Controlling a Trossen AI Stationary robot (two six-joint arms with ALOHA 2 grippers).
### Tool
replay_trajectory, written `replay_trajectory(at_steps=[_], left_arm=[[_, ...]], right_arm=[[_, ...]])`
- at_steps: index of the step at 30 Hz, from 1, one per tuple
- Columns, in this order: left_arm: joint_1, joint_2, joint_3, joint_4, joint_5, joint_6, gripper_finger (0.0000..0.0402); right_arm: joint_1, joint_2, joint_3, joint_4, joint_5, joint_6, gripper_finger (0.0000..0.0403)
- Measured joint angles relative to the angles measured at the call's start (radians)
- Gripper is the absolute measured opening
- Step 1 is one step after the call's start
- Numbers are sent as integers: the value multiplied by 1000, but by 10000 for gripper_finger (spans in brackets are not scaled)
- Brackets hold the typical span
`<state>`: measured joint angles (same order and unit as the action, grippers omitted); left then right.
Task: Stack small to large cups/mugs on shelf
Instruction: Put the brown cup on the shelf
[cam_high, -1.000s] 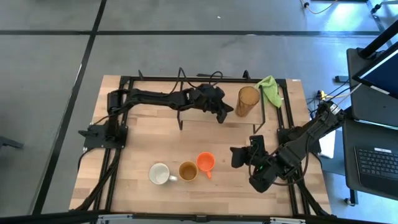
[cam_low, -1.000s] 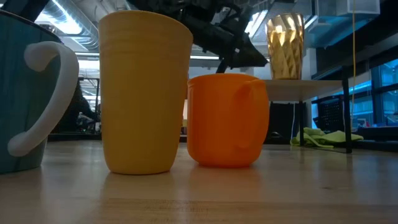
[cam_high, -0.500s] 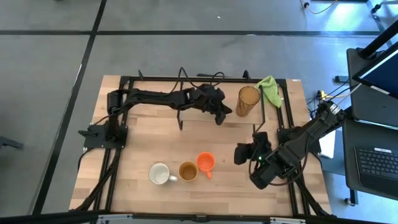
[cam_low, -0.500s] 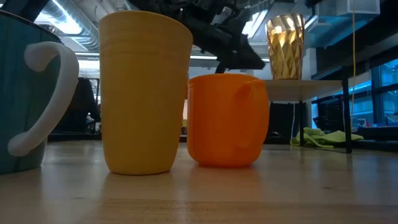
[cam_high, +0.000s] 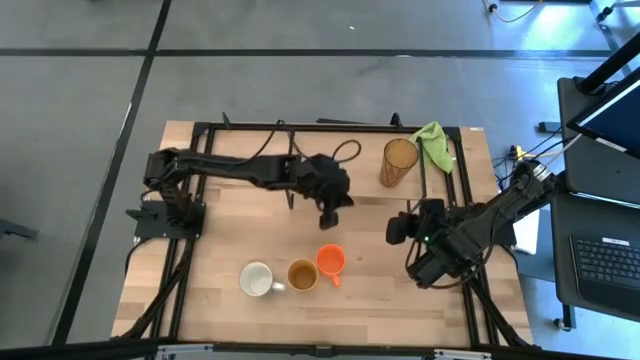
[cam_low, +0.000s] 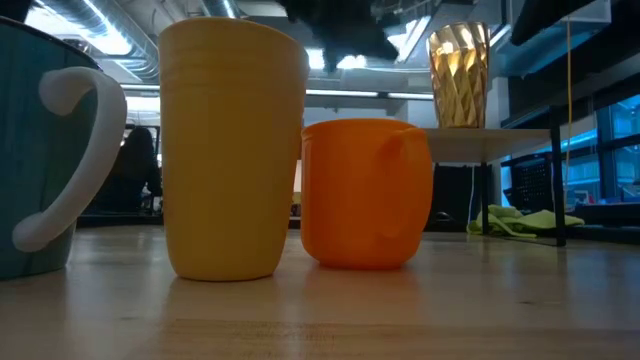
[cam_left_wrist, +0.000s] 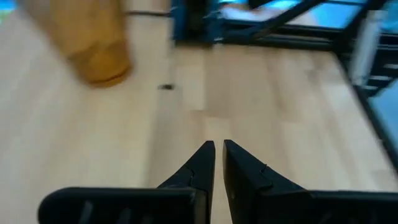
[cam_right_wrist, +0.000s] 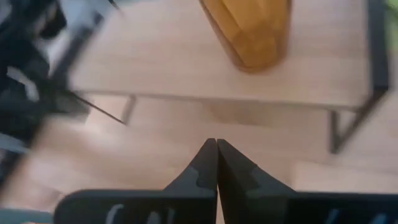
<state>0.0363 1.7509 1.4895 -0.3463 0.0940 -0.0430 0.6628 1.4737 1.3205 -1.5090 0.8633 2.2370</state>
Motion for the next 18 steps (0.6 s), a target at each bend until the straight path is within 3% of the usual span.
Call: replay_trajectory(at_steps=[8,18], left_arm=[[-114,-39,1,102,-14,1,27],[-138,-38,1,86,-23,-7,27]], right_arm=[[0,-164,-265,321,310,22,1],[-7,-208,-453,514,306,36,1]])
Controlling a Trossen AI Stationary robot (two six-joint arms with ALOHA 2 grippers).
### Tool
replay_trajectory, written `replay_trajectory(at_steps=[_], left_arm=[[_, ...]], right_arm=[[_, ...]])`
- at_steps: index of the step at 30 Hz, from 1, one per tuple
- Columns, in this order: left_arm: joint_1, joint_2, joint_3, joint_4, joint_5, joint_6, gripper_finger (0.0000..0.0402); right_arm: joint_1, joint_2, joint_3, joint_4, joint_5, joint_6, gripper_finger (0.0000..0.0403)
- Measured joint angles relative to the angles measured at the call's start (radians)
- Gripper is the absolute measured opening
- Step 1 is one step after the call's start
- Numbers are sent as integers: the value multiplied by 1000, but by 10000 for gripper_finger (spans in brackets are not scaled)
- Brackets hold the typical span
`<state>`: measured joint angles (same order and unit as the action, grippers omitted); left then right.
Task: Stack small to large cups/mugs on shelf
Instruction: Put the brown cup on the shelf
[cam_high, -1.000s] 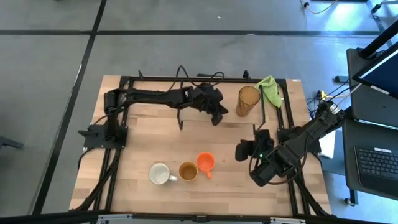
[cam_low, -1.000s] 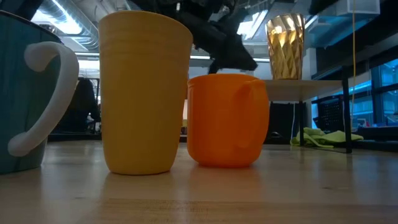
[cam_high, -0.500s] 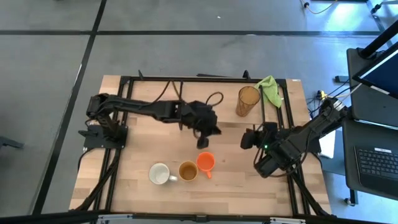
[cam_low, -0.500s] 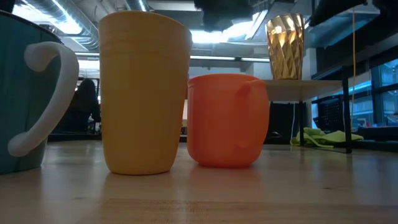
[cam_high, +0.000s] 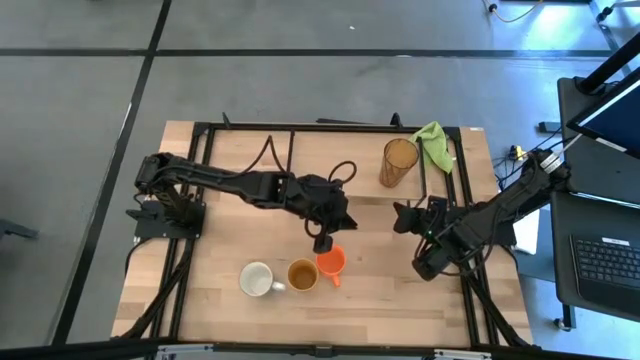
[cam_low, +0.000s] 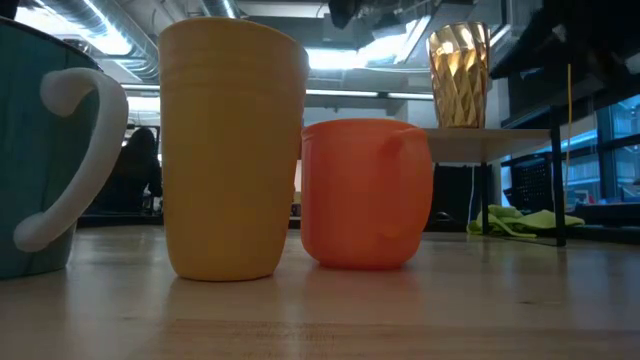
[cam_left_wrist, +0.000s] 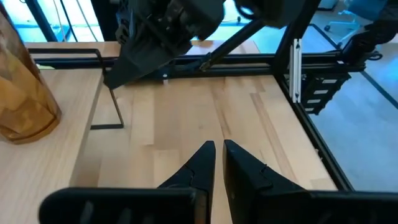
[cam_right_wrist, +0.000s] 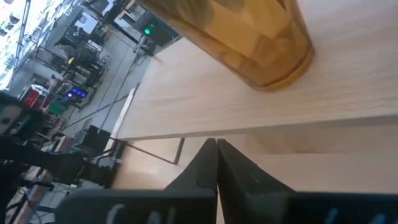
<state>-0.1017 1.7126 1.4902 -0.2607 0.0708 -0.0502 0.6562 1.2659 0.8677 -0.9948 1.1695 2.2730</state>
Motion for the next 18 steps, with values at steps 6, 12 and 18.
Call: replay_trajectory(at_steps=[6,12,18], left_arm=[[0,0,0,0,0,0,27],[1,1,0,0,0,0,27],[1,1,0,0,0,0,27]], right_arm=[[-35,0,-28,22,-11,0,0],[-59,0,-28,20,-4,-1,0],[-84,0,-28,20,18,-3,0]])
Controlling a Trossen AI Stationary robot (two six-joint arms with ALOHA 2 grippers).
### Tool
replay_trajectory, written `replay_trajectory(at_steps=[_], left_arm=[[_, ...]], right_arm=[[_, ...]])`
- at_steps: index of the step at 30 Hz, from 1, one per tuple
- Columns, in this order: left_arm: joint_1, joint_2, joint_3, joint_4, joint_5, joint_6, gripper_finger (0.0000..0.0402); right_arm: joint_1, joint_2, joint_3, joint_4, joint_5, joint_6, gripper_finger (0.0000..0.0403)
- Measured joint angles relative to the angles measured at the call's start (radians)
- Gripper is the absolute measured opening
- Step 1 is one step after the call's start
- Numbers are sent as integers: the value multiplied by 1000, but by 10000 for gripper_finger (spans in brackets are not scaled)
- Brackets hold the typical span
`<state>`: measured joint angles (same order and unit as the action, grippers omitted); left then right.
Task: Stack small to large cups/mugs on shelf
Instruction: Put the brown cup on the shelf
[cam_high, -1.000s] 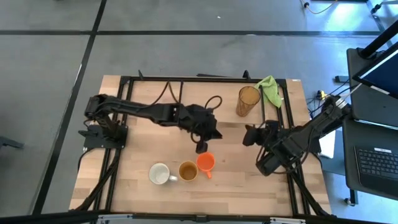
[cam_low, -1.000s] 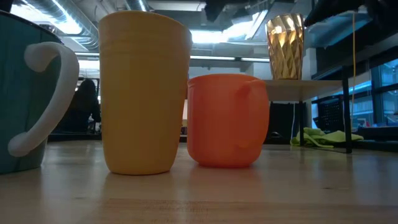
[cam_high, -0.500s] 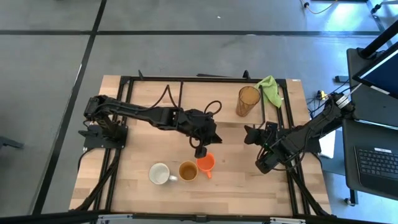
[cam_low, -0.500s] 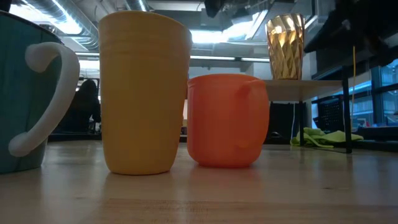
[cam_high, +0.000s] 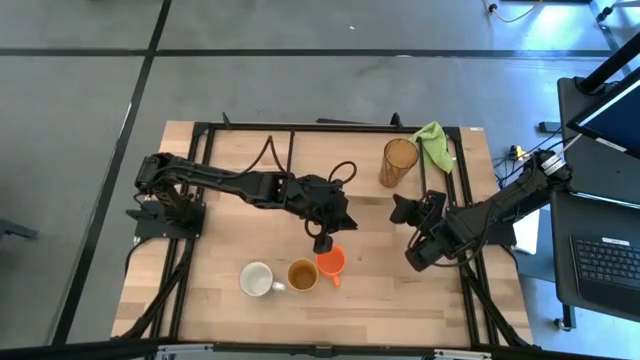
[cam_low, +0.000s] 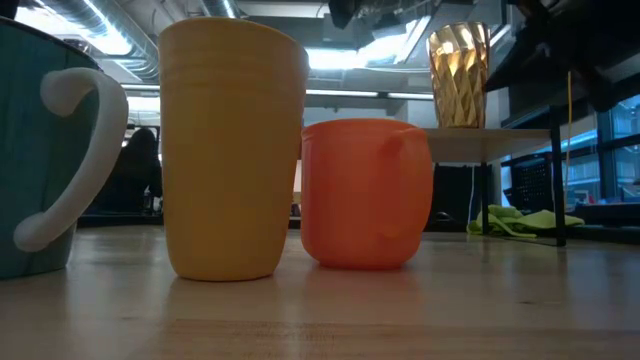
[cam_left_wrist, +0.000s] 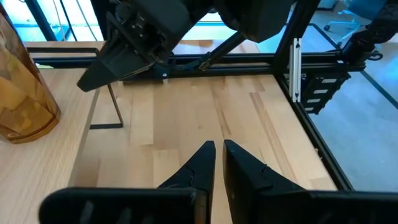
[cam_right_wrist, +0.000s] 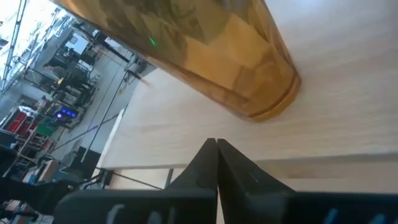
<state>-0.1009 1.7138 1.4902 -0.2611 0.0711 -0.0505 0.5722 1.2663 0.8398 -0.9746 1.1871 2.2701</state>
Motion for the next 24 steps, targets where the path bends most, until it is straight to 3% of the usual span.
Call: replay_trajectory(at_steps=[24], left_arm=[[-6,0,-1,-1,27,-21,27]], right_arm=[[-83,0,0,32,79,-28,2]])
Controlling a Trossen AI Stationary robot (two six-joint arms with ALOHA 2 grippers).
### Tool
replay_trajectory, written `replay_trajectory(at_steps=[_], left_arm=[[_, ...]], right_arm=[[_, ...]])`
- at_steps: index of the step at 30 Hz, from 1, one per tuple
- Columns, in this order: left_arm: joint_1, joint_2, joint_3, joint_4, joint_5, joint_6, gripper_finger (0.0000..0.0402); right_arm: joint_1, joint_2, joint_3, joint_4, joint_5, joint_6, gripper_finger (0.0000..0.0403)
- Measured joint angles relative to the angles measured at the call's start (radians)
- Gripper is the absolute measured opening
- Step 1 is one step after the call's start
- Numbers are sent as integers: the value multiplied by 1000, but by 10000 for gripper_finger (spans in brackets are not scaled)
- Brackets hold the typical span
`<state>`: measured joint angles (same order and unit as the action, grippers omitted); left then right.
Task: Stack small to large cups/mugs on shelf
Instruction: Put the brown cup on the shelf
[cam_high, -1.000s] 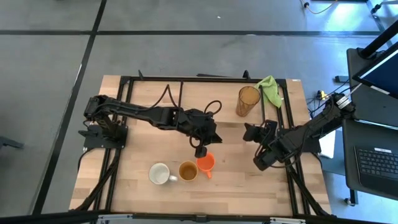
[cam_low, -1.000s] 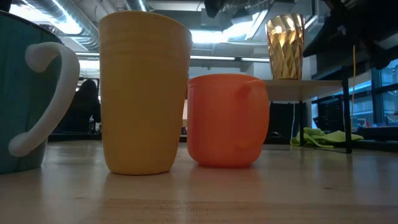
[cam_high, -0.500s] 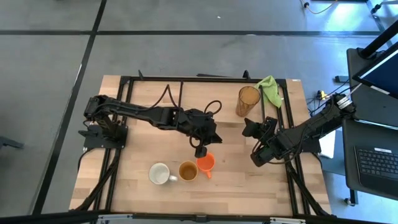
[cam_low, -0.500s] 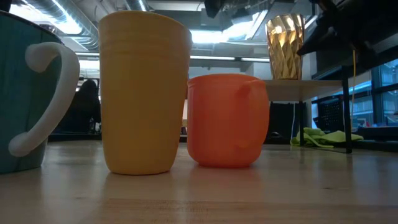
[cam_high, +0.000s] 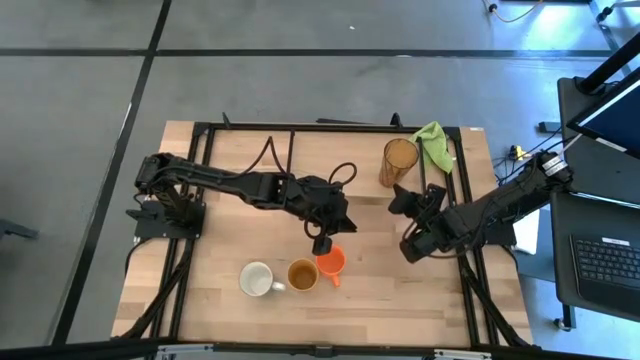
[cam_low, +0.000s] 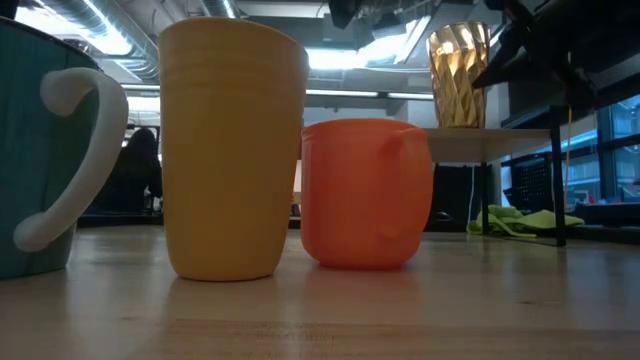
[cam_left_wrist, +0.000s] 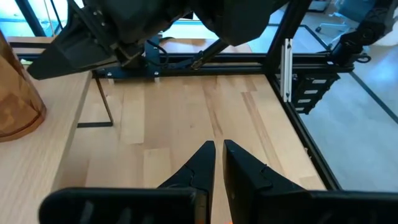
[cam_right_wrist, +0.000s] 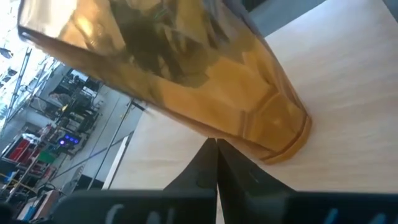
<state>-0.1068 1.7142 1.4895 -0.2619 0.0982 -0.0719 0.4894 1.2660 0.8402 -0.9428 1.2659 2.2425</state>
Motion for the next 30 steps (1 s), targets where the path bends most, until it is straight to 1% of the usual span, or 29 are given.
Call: replay_trajectory(at_steps=[21,27,30], left_arm=[[-15,0,0,-19,1,-1,27],[-15,0,0,-44,-9,-2,27],[-11,0,0,-43,-10,2,27]], right_arm=[[-102,0,0,-1,0,-49,4],[-108,0,0,0,0,-67,5],[-79,0,11,5,2,-75,5]])
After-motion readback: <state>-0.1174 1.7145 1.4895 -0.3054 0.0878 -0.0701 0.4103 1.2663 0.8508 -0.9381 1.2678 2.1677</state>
